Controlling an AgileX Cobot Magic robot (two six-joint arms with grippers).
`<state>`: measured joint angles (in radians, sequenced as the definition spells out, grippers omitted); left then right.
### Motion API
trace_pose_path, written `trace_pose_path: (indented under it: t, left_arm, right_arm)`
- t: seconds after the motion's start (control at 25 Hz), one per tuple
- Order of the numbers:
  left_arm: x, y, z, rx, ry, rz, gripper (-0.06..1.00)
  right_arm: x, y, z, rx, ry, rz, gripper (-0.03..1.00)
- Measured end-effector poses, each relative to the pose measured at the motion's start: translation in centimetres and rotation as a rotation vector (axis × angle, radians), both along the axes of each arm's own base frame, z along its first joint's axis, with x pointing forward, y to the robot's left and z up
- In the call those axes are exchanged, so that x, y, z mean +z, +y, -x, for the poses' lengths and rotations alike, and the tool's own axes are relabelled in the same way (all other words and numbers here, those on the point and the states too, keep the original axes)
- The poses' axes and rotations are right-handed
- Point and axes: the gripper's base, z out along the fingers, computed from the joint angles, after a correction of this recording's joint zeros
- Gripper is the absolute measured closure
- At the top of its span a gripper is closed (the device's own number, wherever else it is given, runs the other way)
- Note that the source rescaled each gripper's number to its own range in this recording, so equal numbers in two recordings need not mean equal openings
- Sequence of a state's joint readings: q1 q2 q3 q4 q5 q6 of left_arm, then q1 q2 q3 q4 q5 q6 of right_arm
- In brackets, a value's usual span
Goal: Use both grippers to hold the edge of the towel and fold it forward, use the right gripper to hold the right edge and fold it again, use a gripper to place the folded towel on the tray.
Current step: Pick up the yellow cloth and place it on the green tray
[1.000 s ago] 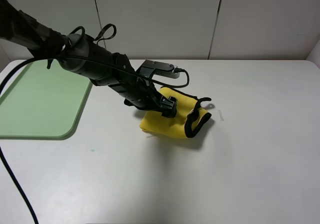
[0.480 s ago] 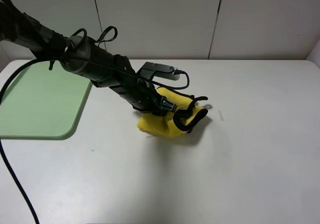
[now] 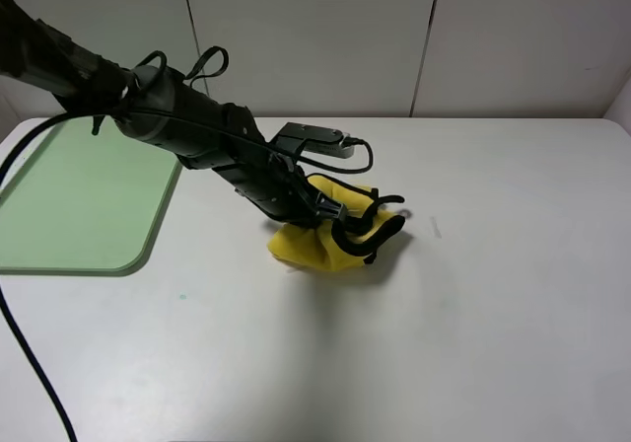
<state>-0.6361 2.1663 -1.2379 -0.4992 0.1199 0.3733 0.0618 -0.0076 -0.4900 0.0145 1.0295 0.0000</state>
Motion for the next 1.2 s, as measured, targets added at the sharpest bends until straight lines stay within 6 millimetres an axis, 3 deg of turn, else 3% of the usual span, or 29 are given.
trace_pose_path:
  t: [0.2,0.44,0.64,0.92,1.2]
  left_arm:
    - [2.0,1.6,-0.7,0.007,0.008,0.003,0.81]
    - [4.3,6.3,-2.8,0.034,-0.015,-0.044,0.81]
    - [4.8,10.7,-4.0,0.046,0.015,-0.133,0.81]
    - [5.1,18.4,-5.7,0.189,0.045,-0.209,0.81]
    - [5.1,25.0,-6.4,0.276,0.029,-0.294,0.81]
  right_arm:
    - [0.0,0.0,0.0,0.000,0.000,0.000,-0.03]
    - [0.0,0.0,0.0,0.000,0.000,0.000,-0.03]
    - [0.0,0.0,0.0,0.000,0.000,0.000,-0.03]
    - [0.0,0.0,0.0,0.000,0.000,0.000,-0.03]
    - [0.0,0.0,0.0,0.000,0.000,0.000,-0.03]
